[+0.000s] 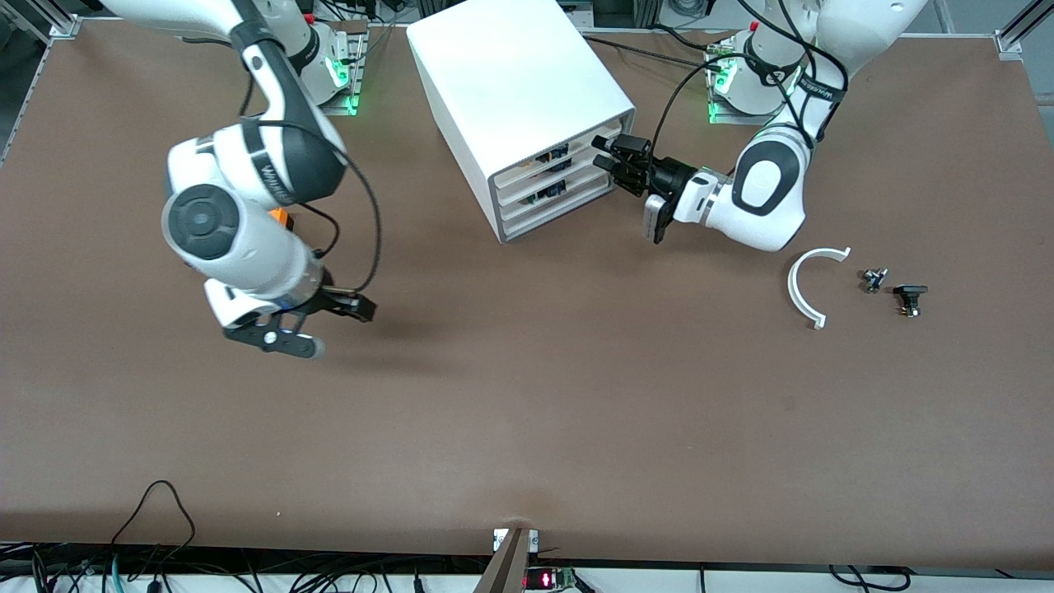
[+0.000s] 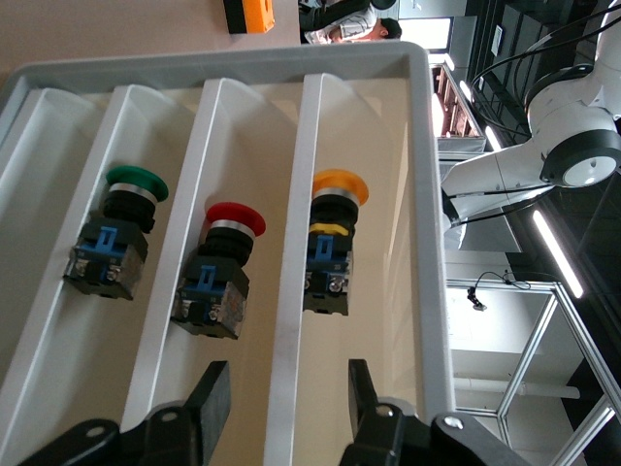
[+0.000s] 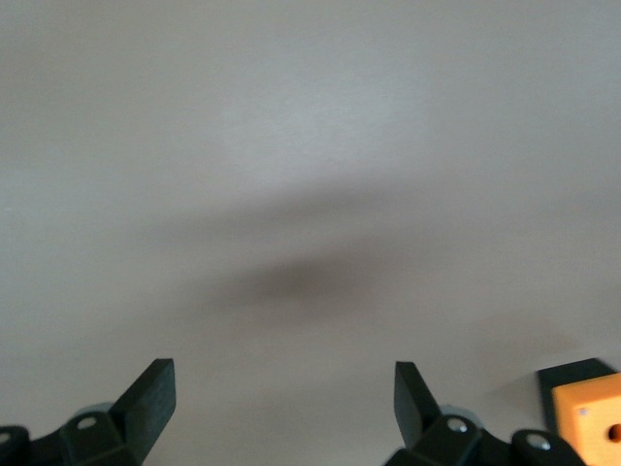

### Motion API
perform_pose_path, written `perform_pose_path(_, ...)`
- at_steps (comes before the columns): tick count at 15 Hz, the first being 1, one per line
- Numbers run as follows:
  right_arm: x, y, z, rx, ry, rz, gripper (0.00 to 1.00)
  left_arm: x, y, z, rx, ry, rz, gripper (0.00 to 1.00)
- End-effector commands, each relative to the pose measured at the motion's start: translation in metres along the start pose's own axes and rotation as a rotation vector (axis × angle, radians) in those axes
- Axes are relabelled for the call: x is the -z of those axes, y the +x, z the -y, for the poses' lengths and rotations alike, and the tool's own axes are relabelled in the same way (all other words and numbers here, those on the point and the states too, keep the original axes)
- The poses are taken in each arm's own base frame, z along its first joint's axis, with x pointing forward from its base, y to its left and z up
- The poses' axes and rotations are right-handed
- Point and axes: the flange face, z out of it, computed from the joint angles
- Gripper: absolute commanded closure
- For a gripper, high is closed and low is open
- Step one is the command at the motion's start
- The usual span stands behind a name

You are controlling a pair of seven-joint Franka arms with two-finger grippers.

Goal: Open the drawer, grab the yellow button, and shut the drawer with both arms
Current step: 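Grasp the drawer handle with the left gripper while the right gripper nears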

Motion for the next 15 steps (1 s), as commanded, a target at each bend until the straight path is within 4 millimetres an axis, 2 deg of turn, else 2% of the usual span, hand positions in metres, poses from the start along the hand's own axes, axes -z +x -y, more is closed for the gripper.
perform_pose_path(1, -0.003, -0.001, 0.038, -0.019, 0.005, -0.024, 0.0, -0.018, -0.005, -0.001, -0.02, -0.022, 0.01, 0.48)
perform_pose_path(4, -0.015, -0.015, 0.066, -0.038, 0.006, -0.022, 0.0, -0.033, -0.011, 0.003, -0.009, -0.031, 0.005, 0.5)
perform_pose_path(5, -0.017, -0.021, 0.076, -0.061, 0.016, -0.03, 0.0, -0.038, -0.011, 0.005, -0.013, -0.021, 0.007, 0.56)
perform_pose_path(7, -0.019, -0.031, 0.095, -0.104, 0.034, -0.042, 0.0, -0.043, -0.011, 0.008, -0.023, -0.025, 0.014, 0.98)
perform_pose_path(12, -0.015, -0.049, 0.135, -0.161, 0.076, -0.061, 0.0, -0.032, -0.007, 0.008, -0.019, -0.024, -0.006, 1.0)
perform_pose_path(15, -0.016, -0.054, 0.149, -0.18, 0.088, -0.066, 0.0, -0.012, 0.003, 0.01, -0.017, -0.015, -0.039, 1.0)
